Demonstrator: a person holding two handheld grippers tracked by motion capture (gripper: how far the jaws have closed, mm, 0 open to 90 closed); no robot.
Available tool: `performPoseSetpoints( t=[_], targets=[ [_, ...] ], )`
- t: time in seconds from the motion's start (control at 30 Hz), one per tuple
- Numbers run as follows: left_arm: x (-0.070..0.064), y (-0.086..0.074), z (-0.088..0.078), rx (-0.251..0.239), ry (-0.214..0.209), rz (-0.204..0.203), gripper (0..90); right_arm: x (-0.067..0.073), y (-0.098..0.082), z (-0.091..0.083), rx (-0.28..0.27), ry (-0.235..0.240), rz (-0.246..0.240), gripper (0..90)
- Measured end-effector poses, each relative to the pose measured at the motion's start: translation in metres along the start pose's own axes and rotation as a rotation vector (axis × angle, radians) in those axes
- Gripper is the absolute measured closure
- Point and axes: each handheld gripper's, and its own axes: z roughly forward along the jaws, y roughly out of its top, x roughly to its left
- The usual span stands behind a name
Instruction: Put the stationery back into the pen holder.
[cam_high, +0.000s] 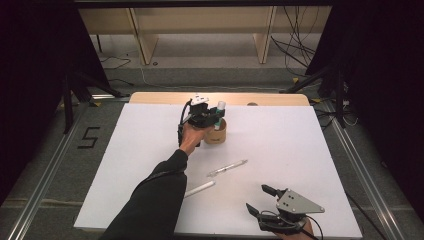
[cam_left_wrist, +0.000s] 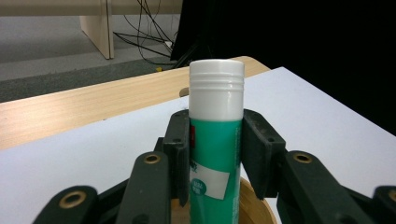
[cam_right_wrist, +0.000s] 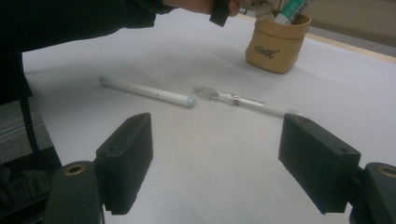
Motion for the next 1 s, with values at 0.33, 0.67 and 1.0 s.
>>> performPoseSetpoints(
  t=[0.33,0.67,1.0],
  targets=[
    [-0.0006,-0.0019,0.0018,0.012,0.003,0.006,64.7,-0.0004,-0.0004,0.0003,0.0,-0.001,-0.001,26.8],
    [0.0011,-0.0034,0.0022,0.039,0.006,0.014,64.5,-0.0002,-0.0004,0.0004,0.0,0.002,-0.003,26.9],
    [0.0034,-0.0061,0.0009,0.066,0.006,0.02,64.1,-0.0004,-0.0006,0.0007,0.003,0.003,-0.003,26.8]
  ],
)
